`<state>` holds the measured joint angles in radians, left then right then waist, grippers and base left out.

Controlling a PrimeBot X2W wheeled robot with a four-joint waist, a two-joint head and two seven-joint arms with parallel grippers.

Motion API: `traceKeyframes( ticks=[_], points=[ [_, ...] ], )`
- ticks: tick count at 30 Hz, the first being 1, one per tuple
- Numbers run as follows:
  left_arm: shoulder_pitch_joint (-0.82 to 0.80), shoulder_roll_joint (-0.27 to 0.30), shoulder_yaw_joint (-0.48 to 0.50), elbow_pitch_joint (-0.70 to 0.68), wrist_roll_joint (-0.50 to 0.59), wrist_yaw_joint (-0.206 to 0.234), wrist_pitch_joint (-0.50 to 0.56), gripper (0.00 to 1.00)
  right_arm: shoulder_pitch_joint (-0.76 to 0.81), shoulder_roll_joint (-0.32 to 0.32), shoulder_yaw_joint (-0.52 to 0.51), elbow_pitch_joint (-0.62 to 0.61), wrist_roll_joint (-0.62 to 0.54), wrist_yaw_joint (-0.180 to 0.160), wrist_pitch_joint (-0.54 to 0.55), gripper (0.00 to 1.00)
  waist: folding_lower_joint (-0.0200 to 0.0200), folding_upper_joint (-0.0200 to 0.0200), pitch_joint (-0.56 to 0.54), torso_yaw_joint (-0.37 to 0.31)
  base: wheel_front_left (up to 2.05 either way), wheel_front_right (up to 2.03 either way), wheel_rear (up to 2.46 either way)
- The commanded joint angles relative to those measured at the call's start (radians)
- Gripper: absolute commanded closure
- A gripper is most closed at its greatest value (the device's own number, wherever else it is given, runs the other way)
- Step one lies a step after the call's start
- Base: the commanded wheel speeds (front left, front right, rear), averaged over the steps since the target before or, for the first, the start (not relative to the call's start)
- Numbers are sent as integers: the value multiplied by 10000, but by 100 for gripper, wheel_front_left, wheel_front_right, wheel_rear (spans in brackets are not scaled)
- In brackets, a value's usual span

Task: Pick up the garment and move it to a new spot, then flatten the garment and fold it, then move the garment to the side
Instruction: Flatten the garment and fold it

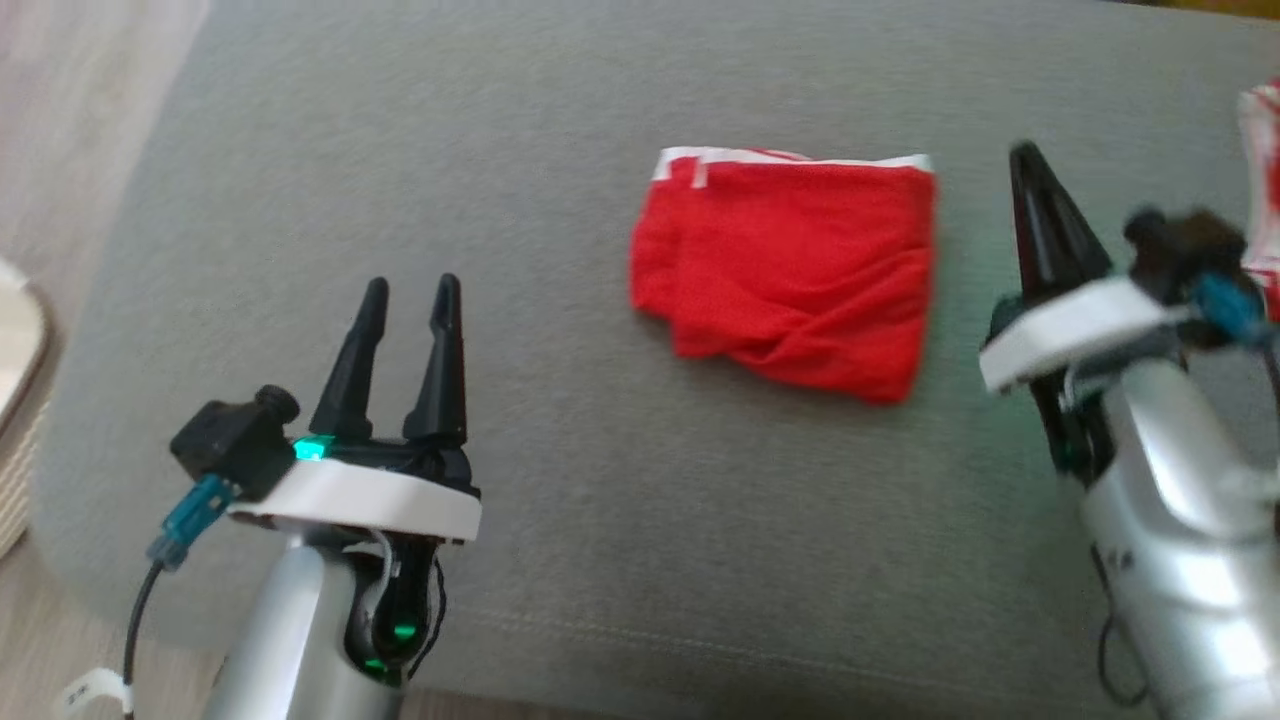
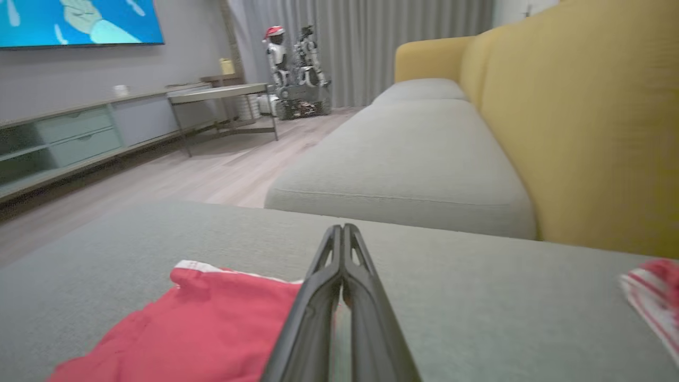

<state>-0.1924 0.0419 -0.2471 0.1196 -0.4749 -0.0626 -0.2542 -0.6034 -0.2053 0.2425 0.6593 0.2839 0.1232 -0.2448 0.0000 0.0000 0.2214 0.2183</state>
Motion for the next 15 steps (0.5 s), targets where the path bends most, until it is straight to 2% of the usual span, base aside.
traceKeyframes(
  ticks=[1,10,15],
  points=[
    [-235,83,388,-375,81,-65,-76,0,150,224,15,-454,-159,75,-127,100,0,0,-215,-455,0,0,0],
    [-42,83,459,-271,269,-162,-76,0,2297,1228,-1470,-2734,-1711,75,-166,100,0,0,-339,-1210,0,0,0],
    [151,83,421,-218,361,-154,-76,0,3047,1433,-1840,-3220,-1984,75,-168,100,0,0,-357,-1337,0,0,0]
  ],
)
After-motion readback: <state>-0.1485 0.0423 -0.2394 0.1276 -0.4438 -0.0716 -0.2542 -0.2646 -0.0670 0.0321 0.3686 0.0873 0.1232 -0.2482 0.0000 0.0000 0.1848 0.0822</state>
